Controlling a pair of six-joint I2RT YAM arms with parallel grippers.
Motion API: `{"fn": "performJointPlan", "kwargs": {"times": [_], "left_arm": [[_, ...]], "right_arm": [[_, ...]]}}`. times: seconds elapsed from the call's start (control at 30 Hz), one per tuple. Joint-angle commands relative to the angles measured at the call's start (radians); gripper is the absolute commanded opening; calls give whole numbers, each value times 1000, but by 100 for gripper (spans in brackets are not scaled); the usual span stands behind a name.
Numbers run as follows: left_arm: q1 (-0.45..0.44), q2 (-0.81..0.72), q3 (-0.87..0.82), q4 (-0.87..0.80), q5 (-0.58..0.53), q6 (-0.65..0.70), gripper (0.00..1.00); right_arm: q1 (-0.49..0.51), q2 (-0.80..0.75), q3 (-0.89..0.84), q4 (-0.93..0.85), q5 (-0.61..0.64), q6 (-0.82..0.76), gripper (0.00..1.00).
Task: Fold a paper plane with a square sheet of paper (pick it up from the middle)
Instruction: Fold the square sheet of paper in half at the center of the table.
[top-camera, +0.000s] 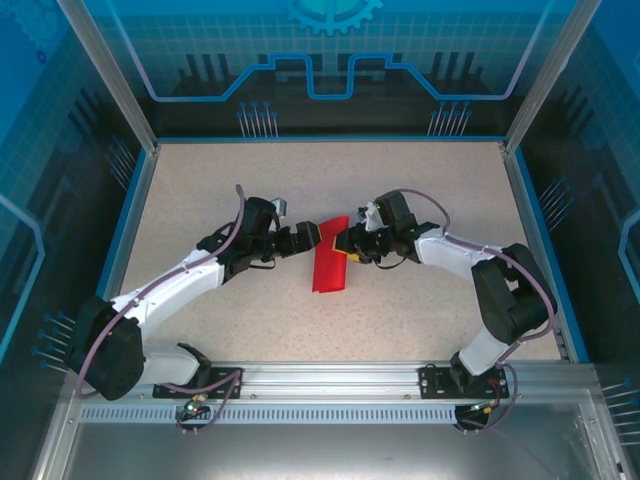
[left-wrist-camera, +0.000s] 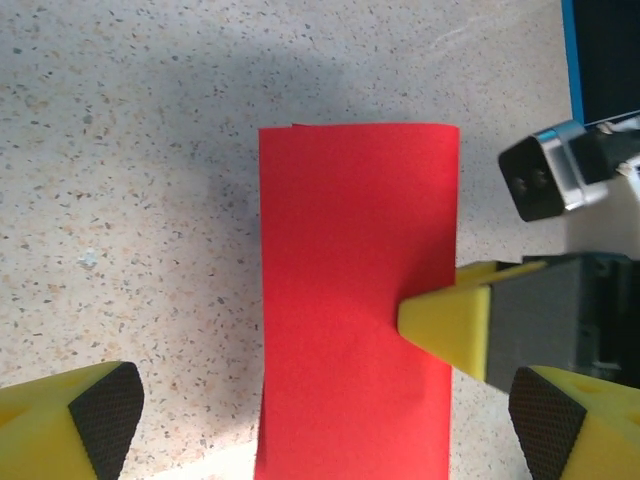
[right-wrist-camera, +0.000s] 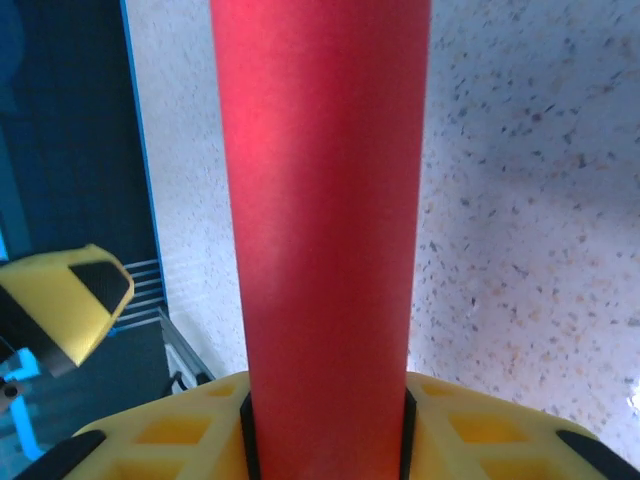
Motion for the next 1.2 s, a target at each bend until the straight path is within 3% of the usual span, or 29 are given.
{"fn": "performJointPlan", "kwargs": {"times": [0.0, 0.27, 0.5, 0.83, 0.93, 1.17], "left_arm": [[9, 3, 26, -26, 63, 36, 99], [8, 89, 16, 13, 153, 39, 98], [8, 146, 38, 19, 172, 44, 97], [7, 191, 60, 28, 199, 51, 95], [7, 200, 62, 30, 206, 53, 94], [7, 212, 62, 29, 208, 58, 94]], "right_arm": [[-7, 45, -19, 90, -18, 67, 39], [-17, 81, -12, -141, 142, -95, 46], [-42, 49, -3, -252, 209, -168, 64], [-47, 15, -26, -299, 343, -105, 65], [-47, 2, -83, -245, 339, -71, 62], [-38, 21, -106, -107, 199, -63, 63]]}}
